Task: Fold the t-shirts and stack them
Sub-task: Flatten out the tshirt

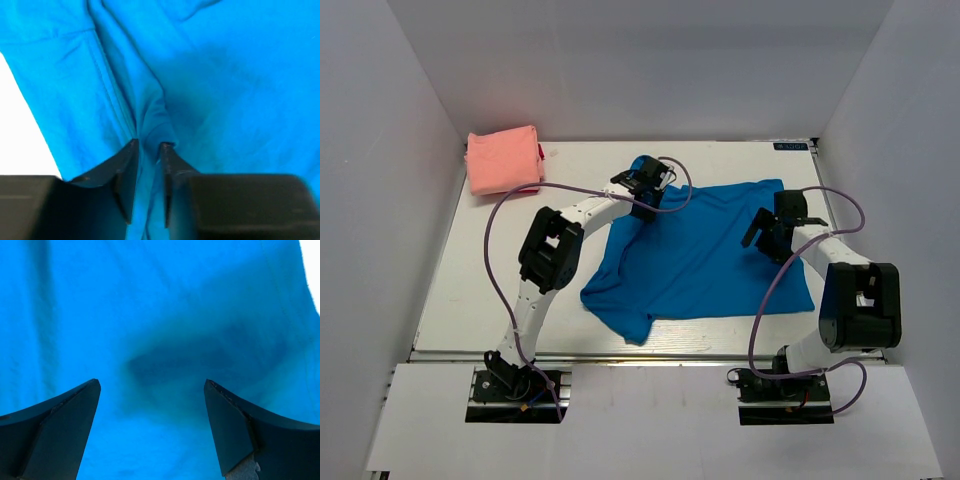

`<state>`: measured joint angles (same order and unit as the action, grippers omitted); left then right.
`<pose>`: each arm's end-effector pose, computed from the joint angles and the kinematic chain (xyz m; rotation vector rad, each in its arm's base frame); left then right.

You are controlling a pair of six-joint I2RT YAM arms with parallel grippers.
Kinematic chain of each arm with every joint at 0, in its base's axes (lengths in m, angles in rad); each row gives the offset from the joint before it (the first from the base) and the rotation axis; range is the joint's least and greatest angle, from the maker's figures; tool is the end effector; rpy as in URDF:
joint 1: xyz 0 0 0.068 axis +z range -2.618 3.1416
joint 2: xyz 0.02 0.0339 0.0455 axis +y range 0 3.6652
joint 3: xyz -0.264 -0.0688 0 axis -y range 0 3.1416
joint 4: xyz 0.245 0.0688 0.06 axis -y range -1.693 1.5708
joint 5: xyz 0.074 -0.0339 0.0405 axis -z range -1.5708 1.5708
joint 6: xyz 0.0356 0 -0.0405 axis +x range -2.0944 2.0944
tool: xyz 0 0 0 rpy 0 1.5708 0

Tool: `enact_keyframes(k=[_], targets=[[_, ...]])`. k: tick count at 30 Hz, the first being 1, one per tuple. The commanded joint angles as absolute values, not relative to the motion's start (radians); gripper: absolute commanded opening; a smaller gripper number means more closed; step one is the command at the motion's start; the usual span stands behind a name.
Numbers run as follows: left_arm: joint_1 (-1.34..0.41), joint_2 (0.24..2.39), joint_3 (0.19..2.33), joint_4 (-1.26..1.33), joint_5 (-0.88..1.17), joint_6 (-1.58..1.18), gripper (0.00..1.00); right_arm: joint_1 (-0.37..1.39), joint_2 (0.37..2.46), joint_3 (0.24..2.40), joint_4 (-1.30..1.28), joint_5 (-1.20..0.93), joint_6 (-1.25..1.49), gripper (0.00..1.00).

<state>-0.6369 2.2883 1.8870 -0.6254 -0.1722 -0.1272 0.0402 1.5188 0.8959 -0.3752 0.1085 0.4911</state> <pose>0.4048 -0.2919 0.1786 0.5889 2.5065 -0.0616 0.2995 0.0082 0.1910 0.6124 2.4868 0.0638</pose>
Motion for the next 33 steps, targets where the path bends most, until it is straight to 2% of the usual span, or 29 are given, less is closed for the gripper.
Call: enact_keyframes(k=[1, 2, 3, 4, 8, 16, 26, 33], targets=[[-0.63, 2.279, 1.905, -0.586, -0.129, -0.095, 0.33, 0.04, 1.535, 0.877, -0.348, 0.113, 0.503, 0.9], [-0.63, 2.279, 1.905, -0.575, -0.117, -0.086, 0.16, 0.035, 1.537, 0.876, -0.348, 0.117, 0.502, 0.9], [-0.63, 2.279, 1.896, -0.575, -0.117, -0.086, 0.04, 0.037, 1.539, 0.871, -0.348, 0.118, 0.5, 0.9], [-0.63, 2.289, 1.896, -0.566, -0.117, -0.086, 0.0, 0.032, 1.537, 0.871, -0.347, 0.124, 0.5, 0.9], [-0.621, 2.27, 1.872, -0.552, -0.139, -0.104, 0.0, 0.035, 1.554, 0.864, -0.348, 0.127, 0.502, 0.9], [-0.488, 2.131, 1.697, -0.41, -0.209, -0.156, 0.0, 0.028, 1.588, 0.862, -0.368, 0.136, 0.502, 0.9], [-0.298, 2.132, 1.671, -0.325, -0.057, -0.137, 0.0, 0.023, 1.618, 0.871, -0.379, 0.15, 0.492, 0.9], [-0.2, 2.12, 1.641, -0.276, -0.037, -0.124, 0.0, 0.02, 1.626, 0.885, -0.385, 0.163, 0.486, 0.9]])
